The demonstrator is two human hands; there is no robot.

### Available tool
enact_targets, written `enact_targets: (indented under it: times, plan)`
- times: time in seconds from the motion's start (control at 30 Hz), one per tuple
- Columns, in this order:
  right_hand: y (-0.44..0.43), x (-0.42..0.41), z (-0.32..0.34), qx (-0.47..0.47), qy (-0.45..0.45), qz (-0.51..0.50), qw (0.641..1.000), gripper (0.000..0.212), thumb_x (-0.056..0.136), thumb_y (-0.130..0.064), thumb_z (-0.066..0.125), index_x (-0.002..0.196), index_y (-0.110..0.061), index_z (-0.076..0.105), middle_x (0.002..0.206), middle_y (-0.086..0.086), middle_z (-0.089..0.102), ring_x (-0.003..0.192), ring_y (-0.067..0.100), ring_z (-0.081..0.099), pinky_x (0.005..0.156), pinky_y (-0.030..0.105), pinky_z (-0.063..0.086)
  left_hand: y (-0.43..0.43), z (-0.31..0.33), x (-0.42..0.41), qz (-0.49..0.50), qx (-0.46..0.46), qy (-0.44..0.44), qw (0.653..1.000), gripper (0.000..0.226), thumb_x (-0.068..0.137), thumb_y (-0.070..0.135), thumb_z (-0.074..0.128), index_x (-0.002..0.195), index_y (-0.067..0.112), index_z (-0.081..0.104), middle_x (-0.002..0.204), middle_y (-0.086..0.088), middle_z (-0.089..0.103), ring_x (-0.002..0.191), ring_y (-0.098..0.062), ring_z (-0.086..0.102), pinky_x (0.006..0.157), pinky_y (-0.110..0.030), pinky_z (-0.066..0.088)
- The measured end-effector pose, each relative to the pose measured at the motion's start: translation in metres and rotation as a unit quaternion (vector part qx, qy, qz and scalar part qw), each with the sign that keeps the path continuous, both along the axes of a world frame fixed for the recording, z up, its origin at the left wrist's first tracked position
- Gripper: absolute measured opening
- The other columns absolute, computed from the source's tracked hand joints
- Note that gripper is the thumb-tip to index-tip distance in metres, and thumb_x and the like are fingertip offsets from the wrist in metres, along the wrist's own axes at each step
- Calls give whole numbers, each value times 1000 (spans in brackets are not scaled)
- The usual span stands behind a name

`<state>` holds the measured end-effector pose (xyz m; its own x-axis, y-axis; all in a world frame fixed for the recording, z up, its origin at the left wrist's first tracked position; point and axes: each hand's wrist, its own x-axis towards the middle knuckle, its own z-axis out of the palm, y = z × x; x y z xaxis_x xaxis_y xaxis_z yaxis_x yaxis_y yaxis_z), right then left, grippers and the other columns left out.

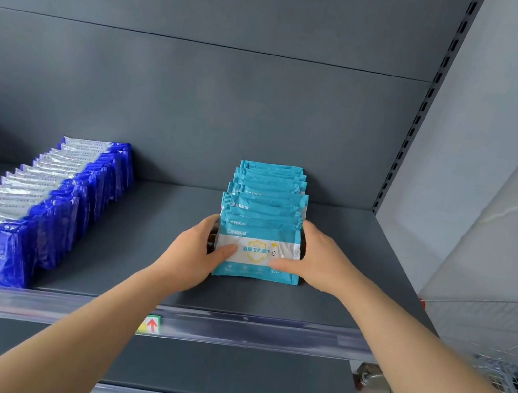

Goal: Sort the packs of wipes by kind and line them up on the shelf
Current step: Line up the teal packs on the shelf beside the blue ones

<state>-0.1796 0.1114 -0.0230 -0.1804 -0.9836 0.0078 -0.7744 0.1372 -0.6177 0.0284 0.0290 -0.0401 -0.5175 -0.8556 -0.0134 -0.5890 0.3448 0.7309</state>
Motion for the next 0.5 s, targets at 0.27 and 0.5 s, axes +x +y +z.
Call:
enact_targets:
  times: [0.27, 0.5]
  plan:
    - [44, -22, 11, -27, 145, -47, 988, 70, 89, -53, 54, 148, -25, 29, 155, -7, 29, 138, 13, 35, 108, 31, 34, 20, 10, -36, 4, -271, -46, 962, 56, 92, 42, 56, 142, 22, 42, 147, 3, 42, 132, -22, 39, 109, -39, 34]
    - [120, -100, 9, -56, 198, -114, 972, 57, 93, -49, 50, 142, -21, 43, 147, -7, 43, 133, 11, 41, 107, 22, 30, 72, 12, -147, -139, -338, 31, 930, 42, 86, 41, 49, 109, 12, 69, 108, -3, 70, 96, -28, 64, 86, -42, 53]
